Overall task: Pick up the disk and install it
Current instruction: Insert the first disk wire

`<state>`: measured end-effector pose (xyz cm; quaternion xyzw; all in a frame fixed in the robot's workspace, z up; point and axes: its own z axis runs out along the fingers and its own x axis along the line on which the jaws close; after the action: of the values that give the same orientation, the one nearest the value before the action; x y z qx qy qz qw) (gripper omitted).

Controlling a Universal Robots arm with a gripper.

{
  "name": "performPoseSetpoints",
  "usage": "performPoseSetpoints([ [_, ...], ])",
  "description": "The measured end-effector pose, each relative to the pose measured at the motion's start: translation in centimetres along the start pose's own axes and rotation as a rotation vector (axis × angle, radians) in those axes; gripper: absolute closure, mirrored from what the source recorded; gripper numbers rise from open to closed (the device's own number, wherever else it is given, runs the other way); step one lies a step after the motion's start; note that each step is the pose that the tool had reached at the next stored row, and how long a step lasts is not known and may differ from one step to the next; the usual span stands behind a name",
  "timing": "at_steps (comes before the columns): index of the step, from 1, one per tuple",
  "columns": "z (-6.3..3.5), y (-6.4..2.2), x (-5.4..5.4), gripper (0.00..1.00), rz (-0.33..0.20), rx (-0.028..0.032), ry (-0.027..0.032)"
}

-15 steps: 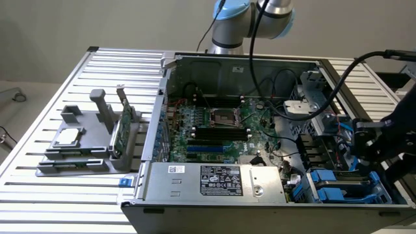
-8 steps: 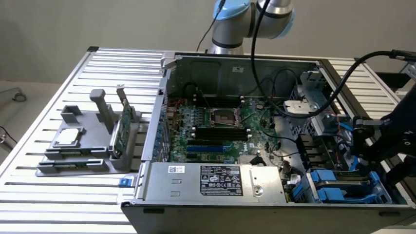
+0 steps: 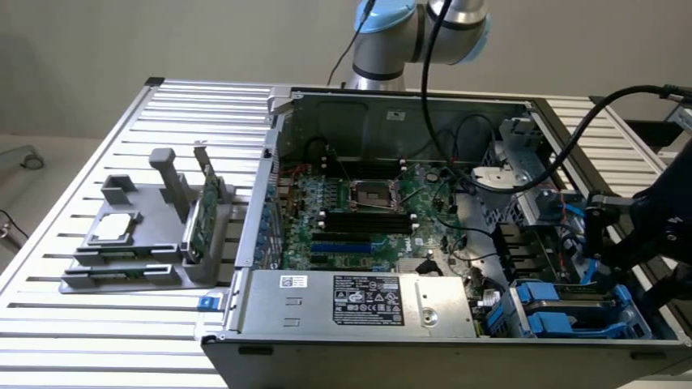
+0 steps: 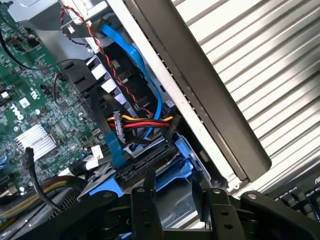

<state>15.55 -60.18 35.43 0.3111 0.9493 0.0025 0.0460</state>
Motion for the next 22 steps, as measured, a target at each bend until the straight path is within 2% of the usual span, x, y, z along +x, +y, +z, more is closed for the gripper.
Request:
performPoseSetpoints([
  [4, 0.07, 0.00, 0.00, 0.57, 0.050, 0.0118, 0.0080],
  [10, 0.25, -0.01, 0.02, 0.57, 0.095, 0.0327, 0.0291],
  [11, 0.27, -0.01, 0.02, 0.59, 0.102, 0.0360, 0.0325],
  [12, 0.28, -0.01, 0.03, 0.66, 0.109, 0.0394, 0.0359],
  [13, 0.29, -0.01, 0.03, 0.66, 0.116, 0.0425, 0.0389],
  [14, 0.31, -0.01, 0.03, 0.66, 0.123, 0.0449, 0.0413],
  [15, 0.31, -0.01, 0.03, 0.73, 0.131, 0.0467, 0.0428],
  [22, 0.51, 0.08, 0.12, 0.73, 0.170, 0.0556, 0.0556],
])
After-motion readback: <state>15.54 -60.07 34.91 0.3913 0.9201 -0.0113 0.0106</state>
